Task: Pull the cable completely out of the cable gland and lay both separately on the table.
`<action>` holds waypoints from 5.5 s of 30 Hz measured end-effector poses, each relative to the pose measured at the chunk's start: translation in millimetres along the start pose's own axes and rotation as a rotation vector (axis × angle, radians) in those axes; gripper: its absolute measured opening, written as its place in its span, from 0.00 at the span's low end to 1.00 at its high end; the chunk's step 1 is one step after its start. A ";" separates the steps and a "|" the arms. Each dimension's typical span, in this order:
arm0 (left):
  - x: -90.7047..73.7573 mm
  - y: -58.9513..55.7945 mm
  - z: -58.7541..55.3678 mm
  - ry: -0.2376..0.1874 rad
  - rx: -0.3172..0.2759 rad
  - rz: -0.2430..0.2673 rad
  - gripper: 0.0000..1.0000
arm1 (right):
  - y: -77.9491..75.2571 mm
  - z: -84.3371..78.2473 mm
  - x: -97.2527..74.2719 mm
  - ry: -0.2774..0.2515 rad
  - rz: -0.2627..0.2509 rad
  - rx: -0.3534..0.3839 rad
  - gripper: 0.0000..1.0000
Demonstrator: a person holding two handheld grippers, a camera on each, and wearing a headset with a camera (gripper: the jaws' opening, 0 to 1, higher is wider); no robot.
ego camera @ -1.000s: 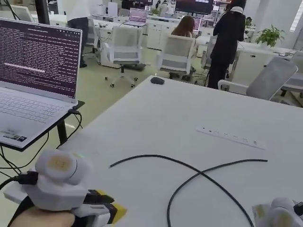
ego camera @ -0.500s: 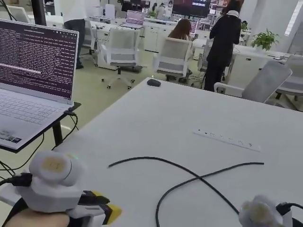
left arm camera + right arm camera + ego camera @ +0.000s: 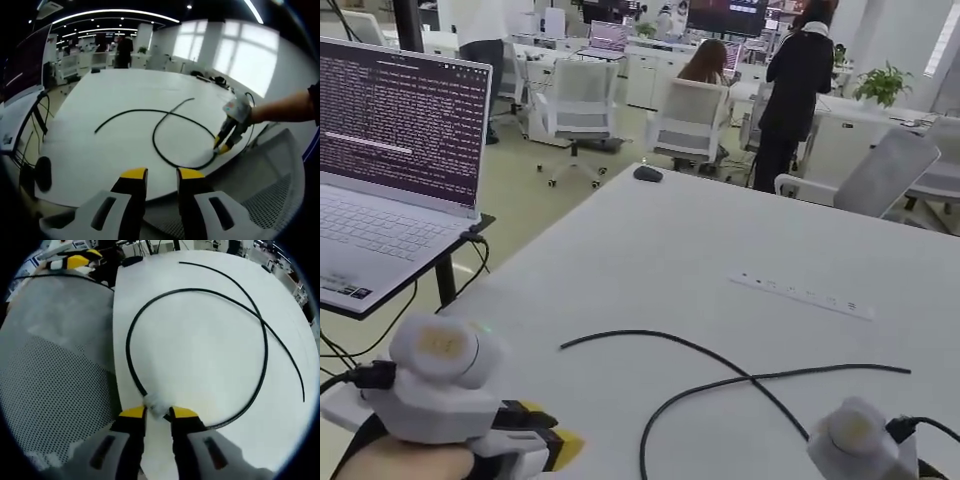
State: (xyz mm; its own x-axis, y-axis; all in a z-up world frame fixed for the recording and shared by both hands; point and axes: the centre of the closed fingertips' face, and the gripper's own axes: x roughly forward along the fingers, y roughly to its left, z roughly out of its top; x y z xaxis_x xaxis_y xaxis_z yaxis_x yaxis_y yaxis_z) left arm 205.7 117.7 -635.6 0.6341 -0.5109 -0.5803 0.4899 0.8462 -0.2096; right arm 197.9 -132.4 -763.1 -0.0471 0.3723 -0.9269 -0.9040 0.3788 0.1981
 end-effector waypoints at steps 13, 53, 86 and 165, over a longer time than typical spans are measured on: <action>0.9 -0.1 0.0 0.005 0.003 -0.004 0.24 | -2.1 -1.8 1.3 -0.008 -0.085 -0.239 0.14; 29.1 -187.7 29.4 0.045 0.774 -0.512 0.37 | 107.6 92.5 -122.3 -0.466 -0.083 0.017 0.14; 20.5 -180.8 25.7 0.057 1.211 -0.410 0.17 | 119.0 110.8 -127.7 -0.494 0.019 0.105 0.14; 12.8 -177.6 22.3 0.232 0.728 -0.549 0.16 | 125.2 115.0 -119.3 -0.230 -0.391 -0.663 0.10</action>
State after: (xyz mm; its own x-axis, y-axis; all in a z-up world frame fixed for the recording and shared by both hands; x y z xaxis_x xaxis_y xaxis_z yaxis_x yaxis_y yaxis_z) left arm 140.1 -42.6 -588.3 0.1068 -0.7008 -0.7053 0.9882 0.1529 -0.0023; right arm 139.2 -31.9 -591.1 0.3483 0.5095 -0.7868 -0.9046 -0.0374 -0.4247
